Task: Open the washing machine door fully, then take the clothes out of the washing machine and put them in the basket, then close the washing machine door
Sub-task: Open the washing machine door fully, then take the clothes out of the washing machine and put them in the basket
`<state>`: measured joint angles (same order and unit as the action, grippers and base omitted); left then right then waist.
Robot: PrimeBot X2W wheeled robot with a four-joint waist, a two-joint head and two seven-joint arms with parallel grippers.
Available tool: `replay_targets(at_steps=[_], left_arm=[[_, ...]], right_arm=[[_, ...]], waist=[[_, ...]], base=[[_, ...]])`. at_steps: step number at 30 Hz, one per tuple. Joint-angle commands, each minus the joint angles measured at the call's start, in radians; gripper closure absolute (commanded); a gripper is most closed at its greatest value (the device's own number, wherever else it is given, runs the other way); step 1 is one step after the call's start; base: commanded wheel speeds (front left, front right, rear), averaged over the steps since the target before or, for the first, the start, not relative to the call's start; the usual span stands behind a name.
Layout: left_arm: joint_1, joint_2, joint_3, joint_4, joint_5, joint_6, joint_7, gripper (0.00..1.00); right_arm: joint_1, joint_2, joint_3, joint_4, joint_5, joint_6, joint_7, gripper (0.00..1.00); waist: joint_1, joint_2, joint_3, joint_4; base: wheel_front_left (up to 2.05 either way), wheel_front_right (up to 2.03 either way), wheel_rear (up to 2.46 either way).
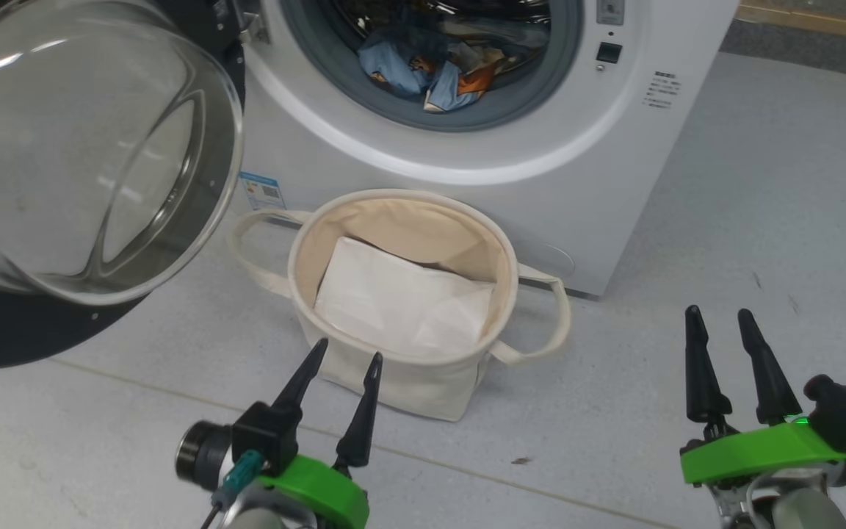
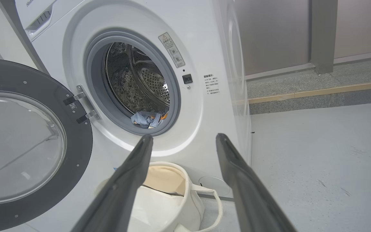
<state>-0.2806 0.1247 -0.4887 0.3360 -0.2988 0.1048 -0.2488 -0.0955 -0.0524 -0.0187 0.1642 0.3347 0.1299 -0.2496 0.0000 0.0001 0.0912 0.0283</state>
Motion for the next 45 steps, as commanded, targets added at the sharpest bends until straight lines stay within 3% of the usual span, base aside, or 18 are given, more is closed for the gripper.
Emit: replay_targets(at_steps=[1,16,19,23,30,37,45], left_arm=[[-0.012,0.005,0.043,-0.019,-0.003,0.001,-0.010,0.00],[0.030,-0.034,0.163,-0.044,0.074,-0.003,-0.013,0.00],[0.033,-0.040,0.192,-0.061,0.110,0.025,-0.013,0.00],[0.041,-0.046,0.202,-0.072,0.145,0.025,-0.013,0.00],[0.052,-0.054,0.208,-0.071,0.163,0.001,-0.013,0.00],[0.058,-0.067,0.219,-0.006,0.095,-0.060,-0.013,0.00],[0.042,-0.071,0.202,0.037,0.115,-0.074,-0.013,0.00]], right_arm=[[-0.020,0.002,0.017,-0.029,-0.009,0.001,-0.012,0.00],[-0.037,0.002,0.010,-0.031,0.002,0.001,-0.012,0.00],[-0.040,0.002,0.012,-0.030,0.004,0.001,-0.012,0.00],[-0.042,0.002,0.016,-0.026,0.007,0.001,-0.012,0.00],[-0.042,0.002,0.021,-0.015,0.010,0.001,-0.012,0.00],[-0.044,0.002,0.027,-0.006,0.014,0.001,-0.012,0.00],[-0.044,0.002,0.040,0.001,0.017,0.001,-0.012,0.00]], waist=[[0.0000,-0.0001,0.007,-0.011],[0.0000,-0.0001,0.014,-0.035],[0.0000,-0.0001,0.012,-0.036],[0.0000,-0.0001,0.012,-0.037],[0.0000,-0.0001,0.008,-0.035],[0.0000,-0.0001,0.000,-0.032],[0.0000,-0.0001,-0.003,-0.029]], base=[[0.00,0.00,0.00],[0.00,0.00,0.00],[0.00,0.00,0.00],[0.00,0.00,0.00],[0.00,0.00,0.00],[0.19,-0.07,-0.12],[1.32,-0.76,-0.57]])
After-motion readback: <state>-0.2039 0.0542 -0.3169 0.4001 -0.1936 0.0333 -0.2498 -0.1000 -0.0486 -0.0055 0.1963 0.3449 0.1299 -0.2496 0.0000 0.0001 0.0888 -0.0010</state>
